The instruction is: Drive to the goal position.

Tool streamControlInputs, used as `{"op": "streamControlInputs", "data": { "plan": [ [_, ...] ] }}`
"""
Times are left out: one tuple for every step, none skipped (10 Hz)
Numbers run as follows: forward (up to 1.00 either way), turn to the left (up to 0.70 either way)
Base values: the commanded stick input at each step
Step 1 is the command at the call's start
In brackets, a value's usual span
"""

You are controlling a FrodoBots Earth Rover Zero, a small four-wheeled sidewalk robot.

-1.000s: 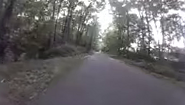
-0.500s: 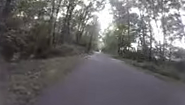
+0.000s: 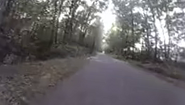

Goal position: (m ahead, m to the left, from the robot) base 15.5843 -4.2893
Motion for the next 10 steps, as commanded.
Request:
{"op": "streamControlInputs", "data": {
  "plan": [
    [0.7,-0.01],
    [0.7,-0.01],
    [0.7,-0.01],
    [0.7,-0.01],
    [0.7,-0.01],
    [0.7,-0.01],
    [0.7,-0.01],
    [0.7,-0.01],
    [0.7,-0.01],
    [0.7,-0.01]
  ]
}}
